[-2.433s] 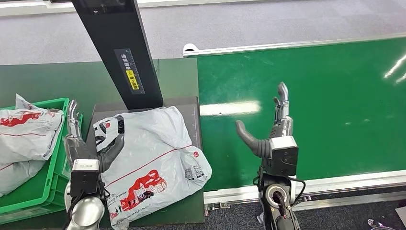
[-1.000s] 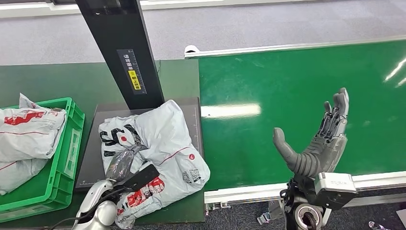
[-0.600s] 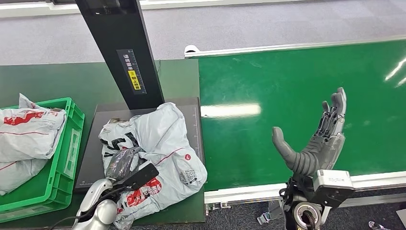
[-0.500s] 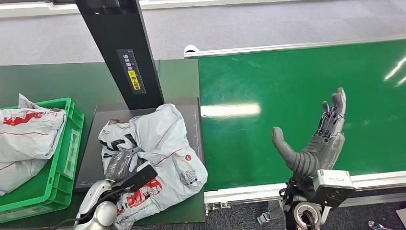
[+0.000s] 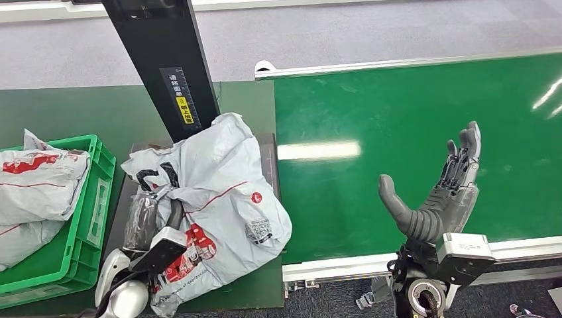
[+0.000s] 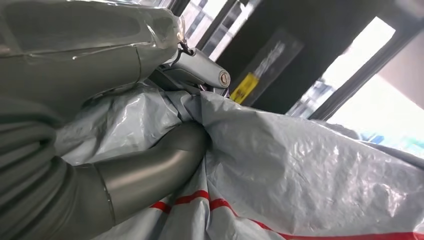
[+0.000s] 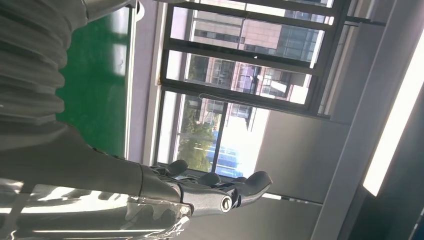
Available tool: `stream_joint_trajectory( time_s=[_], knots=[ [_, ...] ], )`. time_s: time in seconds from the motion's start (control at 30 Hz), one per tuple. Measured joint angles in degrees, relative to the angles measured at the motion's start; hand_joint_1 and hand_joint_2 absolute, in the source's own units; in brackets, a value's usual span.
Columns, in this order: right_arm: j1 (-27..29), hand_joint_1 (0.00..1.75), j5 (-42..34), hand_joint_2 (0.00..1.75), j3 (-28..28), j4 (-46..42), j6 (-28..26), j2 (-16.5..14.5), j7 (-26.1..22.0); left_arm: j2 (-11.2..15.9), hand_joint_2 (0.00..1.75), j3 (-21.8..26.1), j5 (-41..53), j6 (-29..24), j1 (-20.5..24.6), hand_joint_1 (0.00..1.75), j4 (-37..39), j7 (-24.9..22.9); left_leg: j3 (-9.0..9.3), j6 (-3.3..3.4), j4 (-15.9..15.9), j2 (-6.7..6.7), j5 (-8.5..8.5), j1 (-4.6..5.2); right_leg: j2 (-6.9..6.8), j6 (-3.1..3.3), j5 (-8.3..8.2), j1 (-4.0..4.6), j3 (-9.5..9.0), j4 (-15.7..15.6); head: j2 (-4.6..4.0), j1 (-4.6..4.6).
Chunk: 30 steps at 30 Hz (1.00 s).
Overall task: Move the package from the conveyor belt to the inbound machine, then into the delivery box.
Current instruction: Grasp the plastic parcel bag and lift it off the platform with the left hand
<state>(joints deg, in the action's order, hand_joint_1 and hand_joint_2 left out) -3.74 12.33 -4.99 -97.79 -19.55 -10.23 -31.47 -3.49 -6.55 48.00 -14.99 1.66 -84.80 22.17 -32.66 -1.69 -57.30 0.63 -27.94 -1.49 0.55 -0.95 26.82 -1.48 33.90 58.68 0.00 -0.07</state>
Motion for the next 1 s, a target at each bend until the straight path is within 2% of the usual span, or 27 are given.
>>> stream_joint_trajectory(
  time_s=[0.13, 0.3, 0.47, 0.6, 0.8, 1.0],
  knots=[
    [0.1, 0.0, 0.0, 1.75, 0.0, 0.0, -0.3, 0.0, 0.0, 0.0, 1.75, 0.6, -1.7, -5.4, -0.8, 1.75, -5.1, 0.9, -0.01, 0.0, 0.0, 0.0, 0.0, 0.0, 0.0, 0.0, 0.0, 0.0, 0.0, 0.0, 0.0, 0.0],
    [0.5, 0.0, 0.4, 1.75, 0.2, 0.0, -0.8, 0.0, 0.0, 0.1, 1.75, 3.9, -1.1, -10.6, -0.9, 1.75, -10.2, -0.5, 0.0, 0.0, 0.0, 0.0, 0.0, 0.0, 0.0, 0.0, 0.0, 0.0, 0.0, 0.0, 0.0, 0.0],
    [1.2, 0.0, 0.9, 1.75, 0.3, 0.0, -0.9, -0.2, 0.0, 0.4, 1.75, 7.6, 1.0, -12.7, -0.5, 1.75, -10.9, -2.5, 0.0, 0.0, 0.0, 0.0, 0.0, 0.0, 0.0, 0.0, 0.0, 0.0, 0.0, 0.0, 0.0, 0.0],
    [2.0, 0.0, 1.0, 1.75, 0.3, 0.0, -1.0, -0.3, -0.1, 1.3, 1.75, 10.5, -2.5, -13.3, 0.3, 1.75, -10.8, -3.0, 0.0, 0.0, 0.0, -0.01, 0.0, 0.0, 0.0, 0.0, 0.0, 0.0, 0.01, 0.0, 0.0, 0.0],
    [2.6, 0.0, 0.7, 1.75, 0.4, 0.0, -1.0, -0.3, -0.2, 3.9, 1.75, 19.3, -7.8, -13.9, 3.5, 1.74, -6.4, -5.2, 0.0, -0.01, 0.0, -0.02, 0.0, -0.02, 0.02, 0.01, 0.0, 0.02, 0.03, 0.0, 0.0, -0.01],
    [2.5, 0.0, 0.6, 1.75, 0.1, 0.5, -1.8, -0.3, -0.1, 5.4, 1.75, 28.9, -2.1, -18.4, 6.3, 1.72, 4.3, -11.9, 0.0, -0.01, 0.0, -0.02, 0.01, -0.02, 0.03, 0.01, 0.0, 0.02, 0.02, 0.0, 0.0, 0.02]
  ],
)
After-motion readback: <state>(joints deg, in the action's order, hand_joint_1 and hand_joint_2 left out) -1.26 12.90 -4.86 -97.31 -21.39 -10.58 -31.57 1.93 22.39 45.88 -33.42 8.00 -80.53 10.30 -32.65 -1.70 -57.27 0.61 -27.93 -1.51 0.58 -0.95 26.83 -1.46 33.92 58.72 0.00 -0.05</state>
